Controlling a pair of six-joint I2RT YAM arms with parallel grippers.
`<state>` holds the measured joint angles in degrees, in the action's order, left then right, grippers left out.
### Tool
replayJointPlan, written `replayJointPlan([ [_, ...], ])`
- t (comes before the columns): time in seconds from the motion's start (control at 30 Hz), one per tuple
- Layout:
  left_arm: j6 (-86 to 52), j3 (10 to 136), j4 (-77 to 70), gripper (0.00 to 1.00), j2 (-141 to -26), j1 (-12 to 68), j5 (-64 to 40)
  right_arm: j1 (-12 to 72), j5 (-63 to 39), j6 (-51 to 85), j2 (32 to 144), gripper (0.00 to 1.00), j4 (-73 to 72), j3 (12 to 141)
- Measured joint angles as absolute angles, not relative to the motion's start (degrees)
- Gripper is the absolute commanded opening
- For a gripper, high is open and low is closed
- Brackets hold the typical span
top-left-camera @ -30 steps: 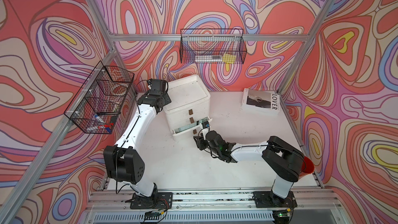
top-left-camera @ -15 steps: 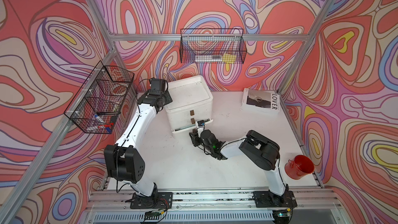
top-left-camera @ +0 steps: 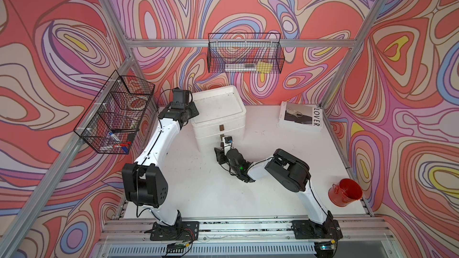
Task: Place the umbrella in the drawer by color
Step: Close the drawer in the storage box, then move the storage box to the center of the board.
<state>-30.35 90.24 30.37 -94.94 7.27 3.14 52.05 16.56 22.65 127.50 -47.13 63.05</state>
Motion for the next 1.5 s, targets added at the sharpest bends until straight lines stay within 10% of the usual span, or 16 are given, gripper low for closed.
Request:
replayJointPlan([
  [1.17, -25.89, 92.97, 32.4, 0.0, -96.6, 18.37, -2.61, 51.72, 29.87, 24.64, 69.87, 0.64, -15.73, 34.44],
  [1.5, -25.43, 93.06, 32.6, 0.0, -96.6, 18.41, -2.59, 51.72, 49.12, 14.92, 54.41, 0.76, -4.82, 33.71],
])
